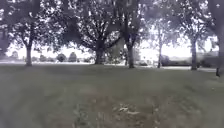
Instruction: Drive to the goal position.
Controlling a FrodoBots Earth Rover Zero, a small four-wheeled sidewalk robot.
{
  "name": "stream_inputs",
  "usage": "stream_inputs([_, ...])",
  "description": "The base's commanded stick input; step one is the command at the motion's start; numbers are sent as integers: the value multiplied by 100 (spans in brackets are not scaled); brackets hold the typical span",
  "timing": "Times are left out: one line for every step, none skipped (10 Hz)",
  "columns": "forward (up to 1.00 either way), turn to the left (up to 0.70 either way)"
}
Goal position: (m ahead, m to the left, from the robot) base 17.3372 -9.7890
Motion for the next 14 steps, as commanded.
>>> stream_inputs([70,0])
stream_inputs([70,0])
stream_inputs([70,0])
stream_inputs([70,0])
stream_inputs([70,0])
stream_inputs([70,0])
stream_inputs([70,0])
stream_inputs([70,-1])
stream_inputs([70,-6])
stream_inputs([70,-34])
stream_inputs([70,-35])
stream_inputs([70,-35])
stream_inputs([70,-35])
stream_inputs([70,-35])
